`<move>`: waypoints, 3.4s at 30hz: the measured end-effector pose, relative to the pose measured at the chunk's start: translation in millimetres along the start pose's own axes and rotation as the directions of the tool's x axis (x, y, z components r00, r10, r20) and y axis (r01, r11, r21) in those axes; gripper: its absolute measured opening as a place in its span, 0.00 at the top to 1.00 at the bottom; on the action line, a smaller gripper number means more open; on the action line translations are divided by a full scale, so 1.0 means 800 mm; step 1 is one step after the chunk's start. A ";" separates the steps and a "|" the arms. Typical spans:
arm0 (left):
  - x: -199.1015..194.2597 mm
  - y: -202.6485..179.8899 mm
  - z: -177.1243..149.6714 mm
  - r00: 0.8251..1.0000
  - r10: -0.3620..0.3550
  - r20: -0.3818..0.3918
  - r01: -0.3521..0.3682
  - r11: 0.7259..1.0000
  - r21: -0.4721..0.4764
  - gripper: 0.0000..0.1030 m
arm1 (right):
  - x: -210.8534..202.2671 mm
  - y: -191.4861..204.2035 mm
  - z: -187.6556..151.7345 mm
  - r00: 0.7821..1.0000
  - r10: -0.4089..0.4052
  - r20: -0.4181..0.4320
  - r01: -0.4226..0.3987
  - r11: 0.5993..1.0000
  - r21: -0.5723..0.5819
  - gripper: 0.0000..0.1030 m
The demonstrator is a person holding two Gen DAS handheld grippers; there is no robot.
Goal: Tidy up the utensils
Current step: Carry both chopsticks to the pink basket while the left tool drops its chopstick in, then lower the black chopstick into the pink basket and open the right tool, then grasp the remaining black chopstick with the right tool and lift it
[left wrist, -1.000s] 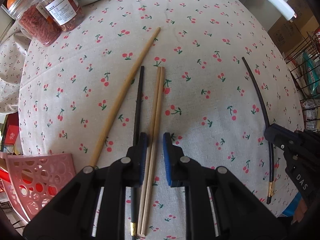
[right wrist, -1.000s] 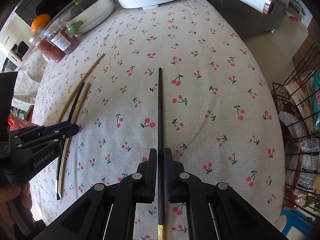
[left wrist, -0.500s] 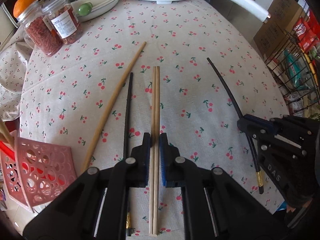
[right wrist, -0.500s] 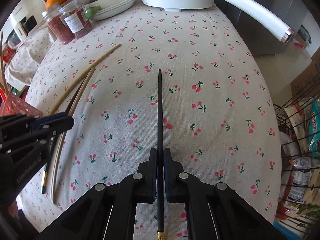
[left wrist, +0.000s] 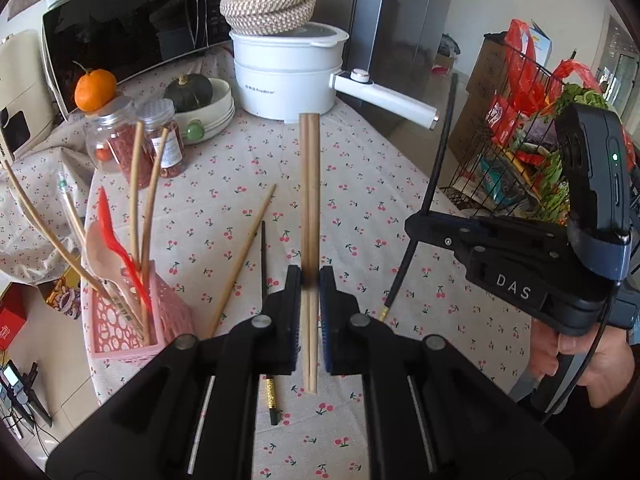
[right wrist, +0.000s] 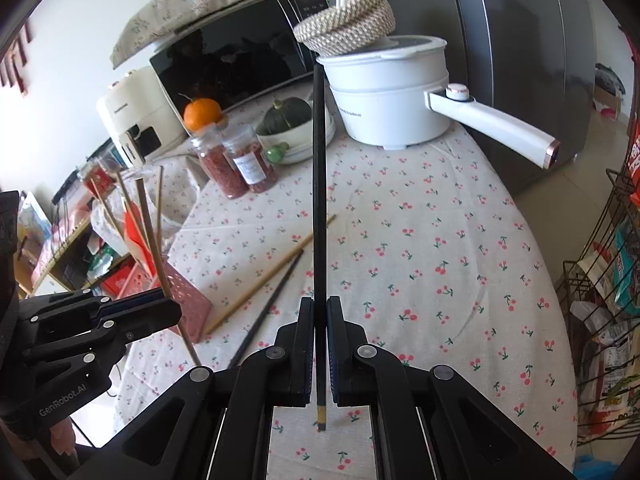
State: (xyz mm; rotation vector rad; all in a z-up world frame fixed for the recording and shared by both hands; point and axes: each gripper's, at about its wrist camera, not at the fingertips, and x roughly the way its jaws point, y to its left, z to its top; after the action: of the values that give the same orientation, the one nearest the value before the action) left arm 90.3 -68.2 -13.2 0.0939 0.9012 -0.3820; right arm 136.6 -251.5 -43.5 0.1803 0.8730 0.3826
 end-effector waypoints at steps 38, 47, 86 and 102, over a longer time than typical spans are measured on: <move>-0.041 0.190 -0.039 0.958 0.229 0.175 -0.144 0.906 -0.397 0.78 | -0.050 0.124 0.037 0.962 0.208 0.177 -0.199 0.978 -0.067 0.94; -0.051 0.186 -0.053 0.971 0.190 0.145 -0.117 0.906 -0.407 0.28 | -0.038 0.150 0.040 0.941 0.283 0.188 -0.280 0.959 -0.040 0.94; -0.013 0.136 -0.104 0.987 0.156 -0.046 -0.159 0.984 -0.081 0.15 | -0.014 0.101 0.042 0.951 0.240 0.197 -0.258 0.963 0.075 0.34; 0.007 0.119 -0.102 0.984 0.162 -0.081 -0.167 0.984 -0.067 0.01 | 0.043 0.051 -0.002 0.999 0.011 -0.050 -0.009 0.999 0.042 0.15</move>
State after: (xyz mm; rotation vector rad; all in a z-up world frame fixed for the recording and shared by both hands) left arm 66.9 38.4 -75.7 0.1149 0.9733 -0.1922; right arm 144.8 -200.4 -56.5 0.2142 0.9301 0.3802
